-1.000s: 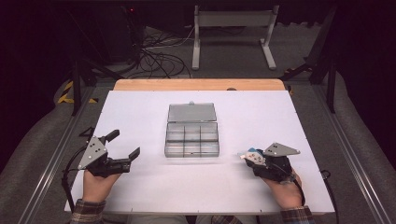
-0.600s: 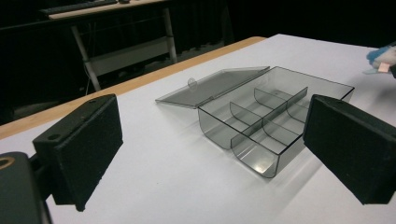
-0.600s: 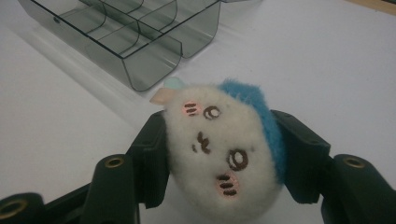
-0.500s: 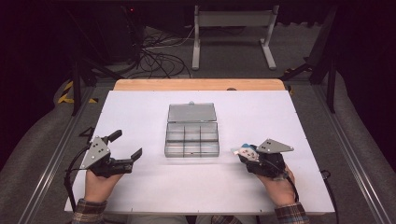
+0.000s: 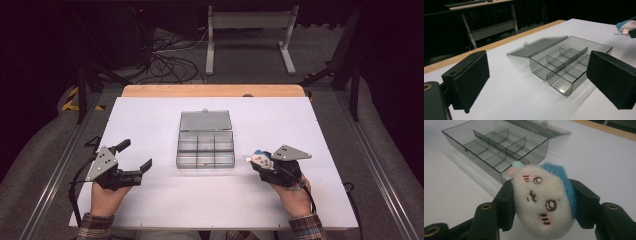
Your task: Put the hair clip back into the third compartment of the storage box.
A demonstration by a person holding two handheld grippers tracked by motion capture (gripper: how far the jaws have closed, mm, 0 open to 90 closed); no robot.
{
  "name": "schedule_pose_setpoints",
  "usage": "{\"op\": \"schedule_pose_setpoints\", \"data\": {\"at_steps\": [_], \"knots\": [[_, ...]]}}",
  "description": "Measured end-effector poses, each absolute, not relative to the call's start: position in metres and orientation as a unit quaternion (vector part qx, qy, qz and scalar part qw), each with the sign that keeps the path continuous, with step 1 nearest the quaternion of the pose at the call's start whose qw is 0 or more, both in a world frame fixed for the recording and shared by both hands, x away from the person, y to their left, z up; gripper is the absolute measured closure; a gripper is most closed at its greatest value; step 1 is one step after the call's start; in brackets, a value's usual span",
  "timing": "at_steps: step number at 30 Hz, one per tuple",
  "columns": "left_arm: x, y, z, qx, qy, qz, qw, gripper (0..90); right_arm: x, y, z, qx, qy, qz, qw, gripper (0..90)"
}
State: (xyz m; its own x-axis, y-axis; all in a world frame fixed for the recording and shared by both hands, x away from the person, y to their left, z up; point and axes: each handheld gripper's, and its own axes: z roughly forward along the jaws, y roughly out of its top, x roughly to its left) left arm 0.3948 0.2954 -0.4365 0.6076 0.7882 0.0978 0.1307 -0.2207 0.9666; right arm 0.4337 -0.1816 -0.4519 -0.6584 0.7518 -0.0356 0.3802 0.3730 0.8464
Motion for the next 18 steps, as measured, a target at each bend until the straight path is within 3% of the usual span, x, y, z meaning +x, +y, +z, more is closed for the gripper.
{"op": "schedule_pose_setpoints", "data": {"at_steps": [18], "knots": [[0.393, 0.295, -0.438, 0.718, 0.319, 0.306, 0.537, 5.5, 0.443, -0.159, -0.446, 0.347, 0.786, 0.464, 0.213, 44.4]]}}
